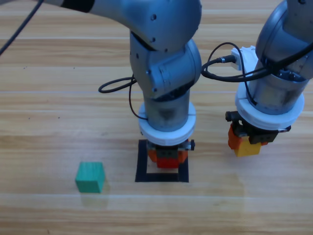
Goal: Stack the blocks in the rectangular block: red at the bottom, yellow in the middle, green on top
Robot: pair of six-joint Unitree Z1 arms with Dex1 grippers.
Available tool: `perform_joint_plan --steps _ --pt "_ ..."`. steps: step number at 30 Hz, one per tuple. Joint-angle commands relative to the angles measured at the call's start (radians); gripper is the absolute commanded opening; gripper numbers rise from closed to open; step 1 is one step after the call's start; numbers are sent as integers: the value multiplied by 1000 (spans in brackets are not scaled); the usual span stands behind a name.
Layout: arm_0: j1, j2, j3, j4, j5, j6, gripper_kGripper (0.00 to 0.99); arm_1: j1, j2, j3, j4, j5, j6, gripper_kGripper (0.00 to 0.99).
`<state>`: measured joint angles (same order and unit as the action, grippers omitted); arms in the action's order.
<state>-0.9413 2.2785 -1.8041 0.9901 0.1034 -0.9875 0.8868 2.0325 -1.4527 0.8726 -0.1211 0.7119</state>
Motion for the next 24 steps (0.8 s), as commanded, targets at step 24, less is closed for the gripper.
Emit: perform_joint_plan --steps 24 --pt "12 69 54 -36 18 30 75 20 -57 2 11 1 -2 15"
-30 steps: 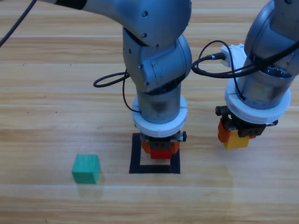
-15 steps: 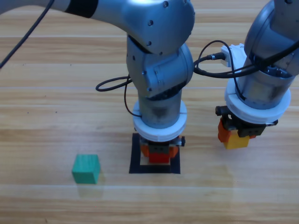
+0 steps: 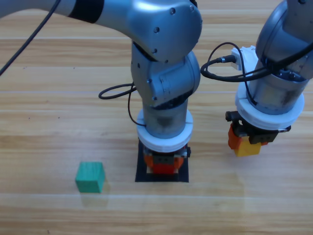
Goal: Stack the blocks in the rectangular block: red at the bottom, yellow in the middle, green on top
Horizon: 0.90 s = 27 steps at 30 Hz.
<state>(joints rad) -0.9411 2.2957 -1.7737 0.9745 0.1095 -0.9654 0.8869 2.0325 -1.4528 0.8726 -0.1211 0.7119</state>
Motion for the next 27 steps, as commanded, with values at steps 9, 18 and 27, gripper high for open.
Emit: perform_joint_plan --steps 9,18,27 --pt "11 50 51 -48 10 1 75 20 -55 0 11 0 -3 15" --pt "27 45 68 -57 12 -12 75 20 -55 0 11 -2 -2 15" --pt "31 37 77 -59 9 -64 80 20 -55 0 11 0 -2 15"
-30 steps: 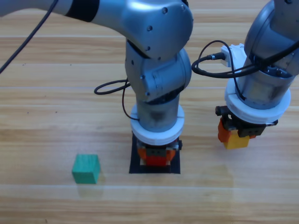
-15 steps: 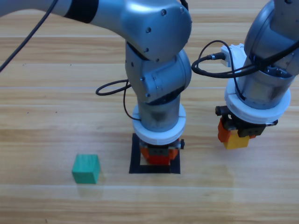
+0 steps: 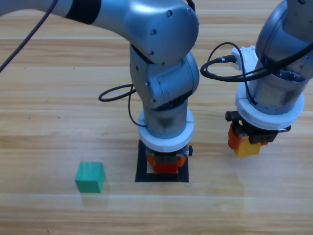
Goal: Stack the blocks in the rectangular block: red at the bottom, yellow in the middle, green on top
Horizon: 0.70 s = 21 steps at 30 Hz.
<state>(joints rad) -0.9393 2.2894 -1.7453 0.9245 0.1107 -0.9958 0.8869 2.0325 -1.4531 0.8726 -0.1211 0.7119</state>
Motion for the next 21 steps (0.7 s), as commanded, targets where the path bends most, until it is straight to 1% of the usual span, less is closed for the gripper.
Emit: perform_joint_plan --steps 1,11,17,19,21 --pt "30 41 50 -9 7 -41 80 20 -55 0 11 -2 -2 15" --pt "30 39 59 -12 7 -52 86 20 -57 -3 11 -2 0 15" --pt "30 44 69 -21 7 -47 167 20 -57 -3 11 -2 0 15" --pt "30 41 78 -27 7 -50 224 20 -57 -3 11 -2 0 15" --pt "30 41 78 -30 7 -55 319 20 -58 -4 11 -2 0 15"
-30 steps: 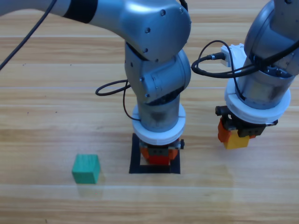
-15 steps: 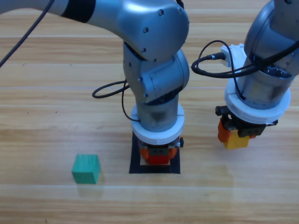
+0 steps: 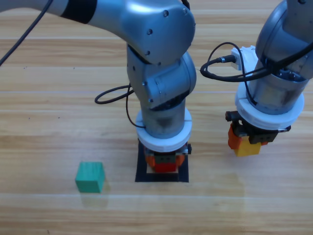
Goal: Stack the blocks in the rectangular block: red at the bottom, yellow in the middle, green on top
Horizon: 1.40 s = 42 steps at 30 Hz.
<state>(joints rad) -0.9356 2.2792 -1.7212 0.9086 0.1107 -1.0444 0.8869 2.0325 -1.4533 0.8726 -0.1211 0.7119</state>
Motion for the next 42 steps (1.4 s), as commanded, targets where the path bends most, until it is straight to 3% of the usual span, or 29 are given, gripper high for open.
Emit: perform_joint_plan --steps 1,10,18,23,30,36,42 --pt "26 49 54 -14 9 -8 364 20 -58 -4 11 -2 0 15" --pt "26 37 58 -16 14 -19 704 20 -58 -6 11 -2 0 15" --pt "24 20 49 -16 15 -23 707 20 -71 -10 11 -2 6 15" --pt "24 -35 31 -5 23 -23 819 20 -77 -13 11 0 8 15" --pt "24 -230 34 52 52 -13 897 23 -72 -41 22 23 34 15" --pt "24 -405 66 113 81 4 925 78 -21 -145 97 5 60 17" --pt "24 -669 255 113 109 63 974 132 63 -289 181 -5 107 15"
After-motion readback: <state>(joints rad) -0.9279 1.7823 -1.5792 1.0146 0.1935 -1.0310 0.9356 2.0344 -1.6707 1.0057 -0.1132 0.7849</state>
